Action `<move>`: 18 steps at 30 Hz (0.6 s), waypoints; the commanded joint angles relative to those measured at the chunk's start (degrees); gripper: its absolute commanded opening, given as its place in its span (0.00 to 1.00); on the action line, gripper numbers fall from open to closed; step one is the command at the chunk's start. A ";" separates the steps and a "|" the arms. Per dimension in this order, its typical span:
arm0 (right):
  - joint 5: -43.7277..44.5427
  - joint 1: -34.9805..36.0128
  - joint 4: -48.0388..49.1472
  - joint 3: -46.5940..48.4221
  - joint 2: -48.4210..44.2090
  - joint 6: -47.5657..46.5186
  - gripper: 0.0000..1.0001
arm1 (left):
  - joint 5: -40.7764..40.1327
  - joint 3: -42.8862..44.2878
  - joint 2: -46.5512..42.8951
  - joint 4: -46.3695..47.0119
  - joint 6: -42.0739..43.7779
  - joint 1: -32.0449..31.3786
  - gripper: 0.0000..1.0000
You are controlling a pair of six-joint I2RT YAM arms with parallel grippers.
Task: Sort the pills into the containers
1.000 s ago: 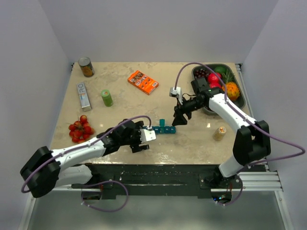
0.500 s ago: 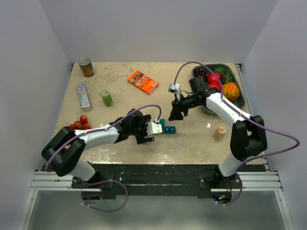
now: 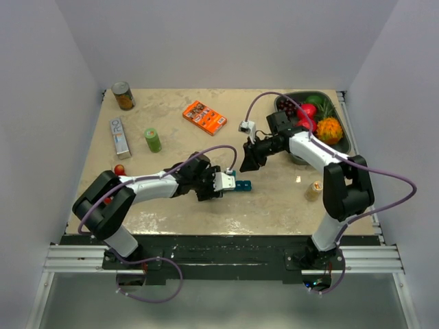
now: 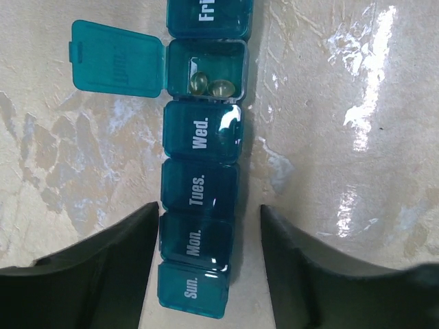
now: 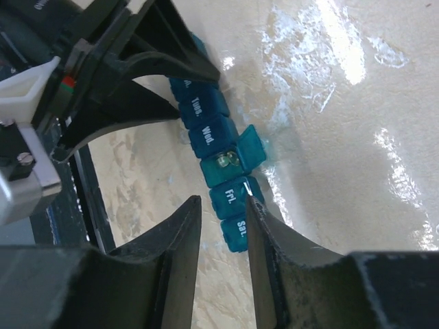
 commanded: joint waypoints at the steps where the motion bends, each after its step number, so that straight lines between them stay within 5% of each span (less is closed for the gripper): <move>1: 1.59 0.05 2.69 2.73 1.85 3.17 0.33 | 1.24 2.05 1.11 -1.19 1.16 0.23 0.55; 7: 3.70 0.05 4.62 5.19 5.19 5.72 0.27 | -0.17 1.61 1.38 -1.28 0.46 0.14 0.29; 18: 2.83 1.63 3.04 9.42 12.84 6.25 0.22 | -0.08 1.43 1.55 -1.19 0.02 -0.21 0.08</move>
